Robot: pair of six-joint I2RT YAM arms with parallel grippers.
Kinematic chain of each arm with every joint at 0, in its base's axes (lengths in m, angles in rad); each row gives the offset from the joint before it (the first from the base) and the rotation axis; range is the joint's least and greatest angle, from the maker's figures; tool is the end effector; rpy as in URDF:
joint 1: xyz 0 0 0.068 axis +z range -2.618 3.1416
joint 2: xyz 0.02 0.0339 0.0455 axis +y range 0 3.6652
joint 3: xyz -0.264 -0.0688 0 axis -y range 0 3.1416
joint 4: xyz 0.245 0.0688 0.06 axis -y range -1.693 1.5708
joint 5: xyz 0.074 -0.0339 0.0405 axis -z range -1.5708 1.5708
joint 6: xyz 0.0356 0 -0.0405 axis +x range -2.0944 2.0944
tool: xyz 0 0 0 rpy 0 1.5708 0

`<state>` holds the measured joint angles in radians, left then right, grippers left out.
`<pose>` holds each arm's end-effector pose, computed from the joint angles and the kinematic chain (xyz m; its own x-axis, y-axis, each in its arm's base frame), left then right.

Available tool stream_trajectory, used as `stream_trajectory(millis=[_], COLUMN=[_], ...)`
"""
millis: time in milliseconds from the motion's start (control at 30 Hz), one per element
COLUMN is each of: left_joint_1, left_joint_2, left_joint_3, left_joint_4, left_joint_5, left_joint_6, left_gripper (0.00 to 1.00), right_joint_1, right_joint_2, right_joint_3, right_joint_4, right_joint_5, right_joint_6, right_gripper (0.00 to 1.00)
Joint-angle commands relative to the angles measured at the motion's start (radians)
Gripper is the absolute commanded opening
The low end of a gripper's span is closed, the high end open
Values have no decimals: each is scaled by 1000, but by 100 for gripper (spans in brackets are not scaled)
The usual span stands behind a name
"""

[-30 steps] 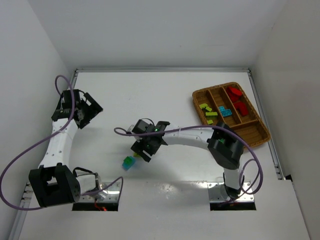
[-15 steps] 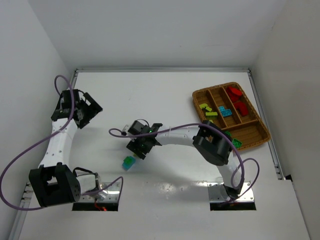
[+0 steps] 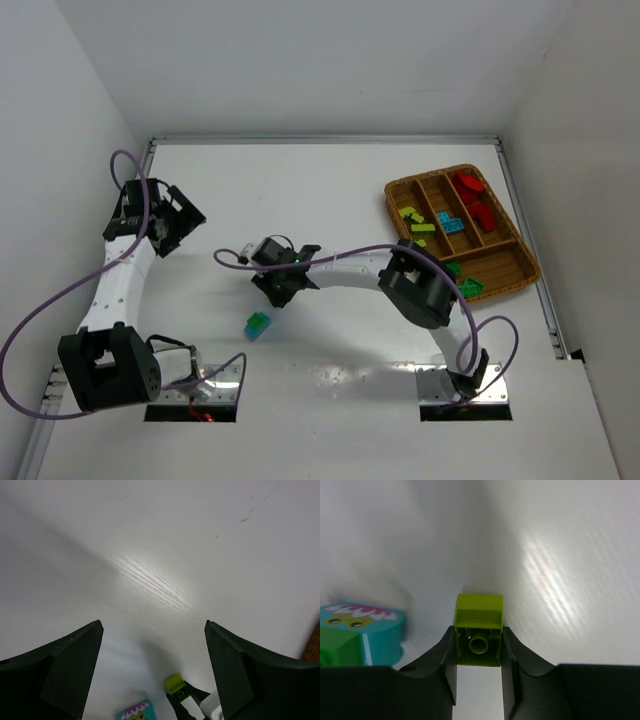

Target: Sort the legos into containers by color

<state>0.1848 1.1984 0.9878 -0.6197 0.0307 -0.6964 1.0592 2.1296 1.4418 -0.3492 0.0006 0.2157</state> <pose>0.2459 0.0449 0.2860 -0.4519 -0.7367 -0.5030 -0.5907 0.6697 -0.4501 0.2170 0.3864 0.1338 -0.5983 -0.6284 -0.4971 -0.7614 0.6391 0.1084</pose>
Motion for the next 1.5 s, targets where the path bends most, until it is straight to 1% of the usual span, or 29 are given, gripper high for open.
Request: stream_trajectory(millis=[0, 33, 67, 100, 167, 200, 267, 300, 367, 400, 467, 567, 633, 733, 833, 867, 900, 967, 1033, 1067, 1100, 1167, 1200, 1233, 1267, 1300, 1333, 1433, 1467], left_joint_1=[12, 12, 12, 12, 1, 1, -42, -54, -96, -108, -140, -166, -176, -185, -194, -203, -203, -203, -203, -203, -194, -150, -133, -116, -84, -68, -38, -1, 10], left_joint_2=[3, 3, 3, 12, 23, 23, 35, 61, 81, 96, 105, 115, 115, 124, 124, 124, 124, 124, 124, 124, 113, 89, 89, 73, 64, 64, 64, 53, 53], left_joint_3=[5, 5, 5, 5, 5, 5, 15, 28, 41, 55, 55, 64, 75, 75, 84, 84, 84, 94, 94, 103, 103, 94, 80, 80, 80, 71, 71, 71, 71], left_joint_4=[17, 26, 26, 26, 26, 26, 26, 26, 17, 17, 8, 8, 8, 8, -2, -11, -11, -21, -31, -57, -57, -66, -66, -66, -66, -78, -78, -87, -87], left_joint_5=[17, 17, 31, 40, 49, 49, 49, 49, 29, 20, 11, 11, 11, 11, 11, 2, 2, -9, -54, -76, -112, -136, -147, -147, -147, -147, -147, -126, -126], left_joint_6=[1, 1, 11, 11, 20, 20, 43, 43, 54, 54, 54, 54, 54, 54, 54, 54, 54, 54, 63, 63, 51, 13, 0, 0, -14, -24, -25, -34, -25], left_gripper=[89, 89, 89, 89, 89, 89, 89, 89, 91, 91, 92, 93, 93, 93, 93, 93, 93, 93, 93, 93, 93, 93, 93, 93, 93, 93, 93, 93, 93], right_joint_1=[-57, -79, -134, -165, -235, -308, -387, -472, -551, -623, -713, -786, -829, -863, -874, -874, -874, -854, -802, -777, -750, -624, -569, -441, -373, -305, -180, -11, 16], right_joint_2=[-89, -117, -147, -216, -295, -333, -425, -447, -496, -496, -491, -432, -355, -253, -182, -169, -169, -224, -281, -312, -379, -439, -462, -493, -493, -493, -482, -435, -398], right_joint_3=[-35, -50, -70, -113, -162, -206, -236, -245, -277, -277, -261, -180, -108, -6, 104, 124, 138, 138, 86, 60, -8, -117, -153, -185, -234, -250, -250, -221, -207], right_joint_4=[35, 21, 21, 12, 1, -13, -66, -89, -125, -116, -116, -128, -128, -128, -169, -180, -180, -180, -165, -151, -134, -90, -73, -53, -15, -1, 19, 45, 64], right_joint_5=[71, 119, 139, 180, 235, 271, 389, 435, 476, 464, 464, 449, 449, 438, 453, 453, 463, 463, 449, 425, 354, 279, 209, 169, 109, 90, 70, 53, 39], right_joint_6=[68, 92, 141, 169, 230, 305, 393, 462, 507, 507, 498, 487, 476, 476, 485, 485, 494, 479, 453, 436, 420, 378, 358, 314, 288, 271, 243, 228, 228], right_gripper=[23, 22, 22, 22, 22, 21, 21, 21, 22, 23, 23, 25, 25, 33, 57, 70, 73, 72, 67, 62, 62, 61, 61, 63, 66, 70, 72, 75, 75])
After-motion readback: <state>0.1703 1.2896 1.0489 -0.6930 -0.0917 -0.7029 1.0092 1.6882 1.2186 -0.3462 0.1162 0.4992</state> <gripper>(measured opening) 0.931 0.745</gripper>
